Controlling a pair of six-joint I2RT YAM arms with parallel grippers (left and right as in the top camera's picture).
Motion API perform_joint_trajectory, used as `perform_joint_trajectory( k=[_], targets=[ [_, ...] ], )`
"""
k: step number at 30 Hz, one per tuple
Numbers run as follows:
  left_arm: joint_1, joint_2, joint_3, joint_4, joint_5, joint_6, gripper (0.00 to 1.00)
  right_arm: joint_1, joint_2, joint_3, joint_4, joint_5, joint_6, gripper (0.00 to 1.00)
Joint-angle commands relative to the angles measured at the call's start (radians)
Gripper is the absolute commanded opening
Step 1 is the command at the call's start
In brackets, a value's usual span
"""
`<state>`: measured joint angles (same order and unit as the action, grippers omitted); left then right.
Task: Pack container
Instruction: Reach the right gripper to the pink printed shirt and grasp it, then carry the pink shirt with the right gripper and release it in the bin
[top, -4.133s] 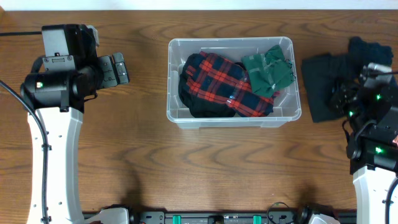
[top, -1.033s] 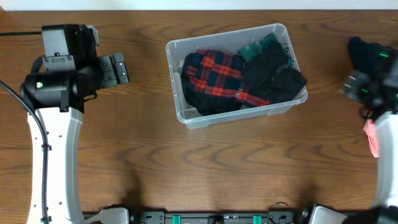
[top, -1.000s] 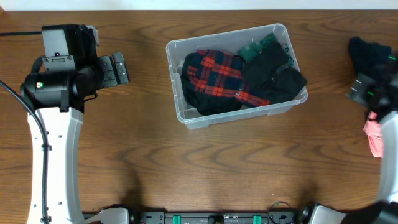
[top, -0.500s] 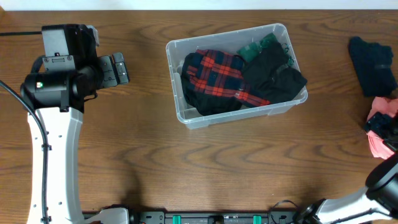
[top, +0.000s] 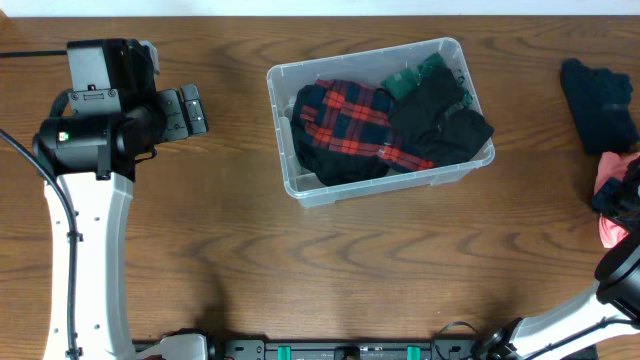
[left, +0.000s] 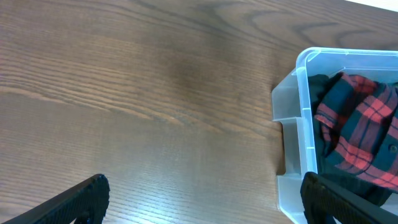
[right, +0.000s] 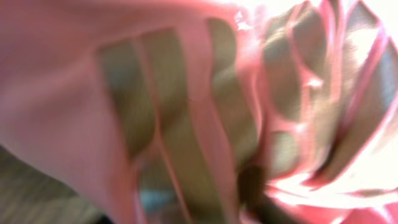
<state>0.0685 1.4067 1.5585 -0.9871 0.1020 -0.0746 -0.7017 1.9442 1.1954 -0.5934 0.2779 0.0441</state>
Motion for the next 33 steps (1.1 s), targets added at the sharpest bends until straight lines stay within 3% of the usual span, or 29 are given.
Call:
perform_joint_trajectory(
  k=[1, 3, 10, 21, 26, 33],
  targets=[
    [0.003, 0.011, 0.000, 0.001, 0.003, -0.002, 0.98, 0.010, 0.049, -0.013, -0.009, -0.060, -0.009, 0.08],
    [0.003, 0.011, 0.000, 0.001, 0.003, -0.002, 0.98, 0.025, 0.037, -0.010, -0.013, -0.080, -0.009, 0.01],
    [0.003, 0.011, 0.000, 0.001, 0.003, -0.002, 0.98, 0.157, -0.135, 0.029, -0.016, -0.080, -0.053, 0.01],
    [0.003, 0.011, 0.000, 0.000, 0.003, -0.002, 0.98, 0.553, -0.495, 0.180, 0.002, -0.087, -0.091, 0.01],
    [0.003, 0.011, 0.000, 0.000, 0.003, -0.002, 0.98, 0.782, -0.517, 0.193, 0.069, -0.103, -0.199, 0.01],
    [0.003, 0.011, 0.000, 0.000, 0.003, -0.002, 0.98, 1.020, -0.426, 0.193, 0.064, -0.103, -0.211, 0.01]
  ],
)
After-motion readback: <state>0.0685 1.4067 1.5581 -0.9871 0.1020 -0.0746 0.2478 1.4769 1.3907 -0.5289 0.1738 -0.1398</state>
